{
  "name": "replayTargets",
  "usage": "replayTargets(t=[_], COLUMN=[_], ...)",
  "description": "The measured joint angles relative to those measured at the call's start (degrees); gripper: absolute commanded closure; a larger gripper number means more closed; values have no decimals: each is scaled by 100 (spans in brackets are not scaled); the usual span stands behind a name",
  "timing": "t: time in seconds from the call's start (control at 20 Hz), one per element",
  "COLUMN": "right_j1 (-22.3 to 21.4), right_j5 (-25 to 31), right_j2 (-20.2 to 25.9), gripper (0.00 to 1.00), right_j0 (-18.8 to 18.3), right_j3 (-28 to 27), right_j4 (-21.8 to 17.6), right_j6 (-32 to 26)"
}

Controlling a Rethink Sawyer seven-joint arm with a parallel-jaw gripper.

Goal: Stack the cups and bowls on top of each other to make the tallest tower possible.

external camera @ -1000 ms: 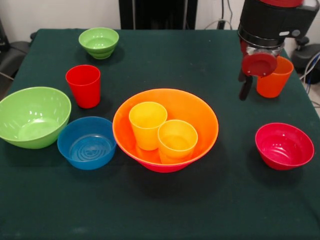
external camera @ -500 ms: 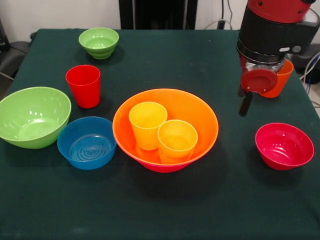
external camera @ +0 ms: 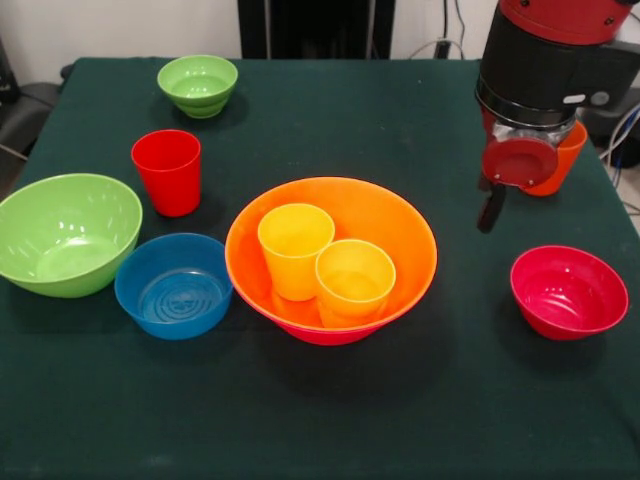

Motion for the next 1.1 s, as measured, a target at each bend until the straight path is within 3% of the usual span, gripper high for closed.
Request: replayTargets(t=[0.3, 1.1], right_j1=[-56, -312], right_j5=[393, 612], right_j2=[-225, -355], gripper=[0, 0], right_j0=[0, -122], right_j3=[-161, -367], right_j4=[111, 160], right_j6=[36, 36])
